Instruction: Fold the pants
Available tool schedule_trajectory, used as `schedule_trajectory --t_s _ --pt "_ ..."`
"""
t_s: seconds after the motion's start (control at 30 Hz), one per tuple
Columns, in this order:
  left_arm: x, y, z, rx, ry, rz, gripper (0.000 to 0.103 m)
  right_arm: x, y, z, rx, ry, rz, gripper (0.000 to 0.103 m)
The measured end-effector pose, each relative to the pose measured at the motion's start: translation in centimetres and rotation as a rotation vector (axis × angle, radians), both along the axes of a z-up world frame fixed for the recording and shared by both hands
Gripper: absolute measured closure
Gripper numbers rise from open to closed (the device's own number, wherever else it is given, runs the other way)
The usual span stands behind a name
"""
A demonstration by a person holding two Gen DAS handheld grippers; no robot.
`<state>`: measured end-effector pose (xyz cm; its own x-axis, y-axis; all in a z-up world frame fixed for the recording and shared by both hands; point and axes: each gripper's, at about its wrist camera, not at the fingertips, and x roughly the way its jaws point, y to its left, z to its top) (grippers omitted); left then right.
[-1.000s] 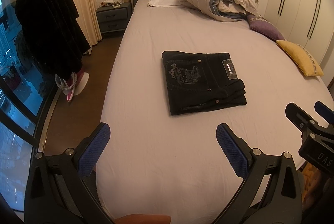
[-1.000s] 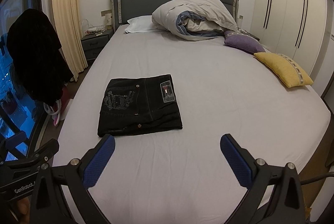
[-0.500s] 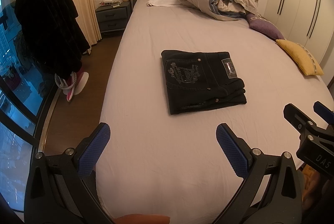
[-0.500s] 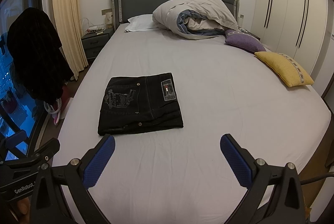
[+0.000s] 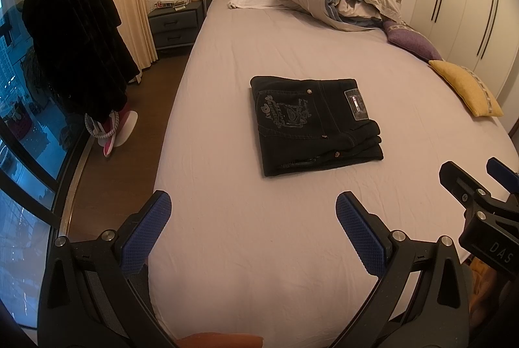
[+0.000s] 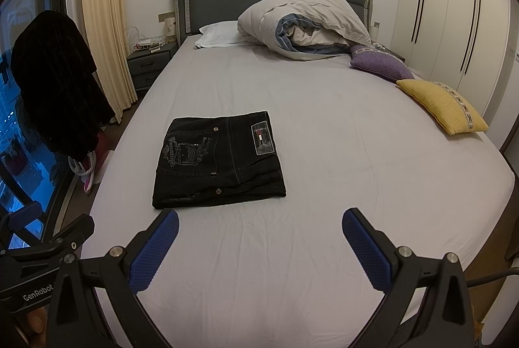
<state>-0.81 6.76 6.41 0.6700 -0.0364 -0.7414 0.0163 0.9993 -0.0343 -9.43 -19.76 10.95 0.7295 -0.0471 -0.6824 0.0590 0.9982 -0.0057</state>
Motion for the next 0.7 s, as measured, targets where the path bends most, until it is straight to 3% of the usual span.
schedule_trajectory --t_s 0.7 --pt "-0.23 0.06 -0.45 -0.001 0.004 -0.005 0.0 0.08 -0.17 0.06 0.0 0.002 0.003 0.0"
